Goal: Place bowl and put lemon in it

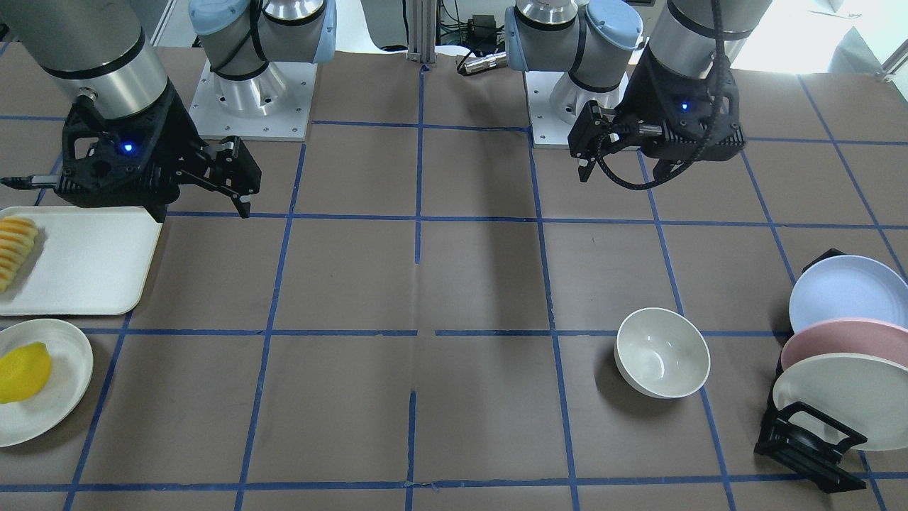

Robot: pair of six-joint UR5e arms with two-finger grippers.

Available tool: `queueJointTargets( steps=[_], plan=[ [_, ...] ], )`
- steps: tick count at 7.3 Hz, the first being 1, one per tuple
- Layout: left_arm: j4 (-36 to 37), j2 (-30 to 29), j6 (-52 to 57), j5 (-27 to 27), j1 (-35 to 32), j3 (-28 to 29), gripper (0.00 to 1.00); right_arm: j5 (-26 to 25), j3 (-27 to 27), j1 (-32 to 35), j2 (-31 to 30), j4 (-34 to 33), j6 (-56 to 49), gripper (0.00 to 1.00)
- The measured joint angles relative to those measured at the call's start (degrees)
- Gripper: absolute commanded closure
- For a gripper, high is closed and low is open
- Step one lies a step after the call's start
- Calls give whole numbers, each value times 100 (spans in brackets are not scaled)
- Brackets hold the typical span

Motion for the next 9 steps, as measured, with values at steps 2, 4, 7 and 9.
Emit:
queueJointTargets(
  steps=[2, 4, 7, 9],
  plan=[
    [0, -2, -1, -2, -2, -2, 0, -4, -28, -17, 9, 4, 63, 0],
    [0, -3, -2, -4, -2, -2, 0, -8, -30, -27, 12, 24, 80, 0],
    [161, -152, 304, 56, 53, -35, 0, -4, -13, -30, 4, 45, 81, 0],
    [695, -570, 1200, 71, 505, -108, 0, -2, -5, -30, -1, 45, 80, 0]
  ],
)
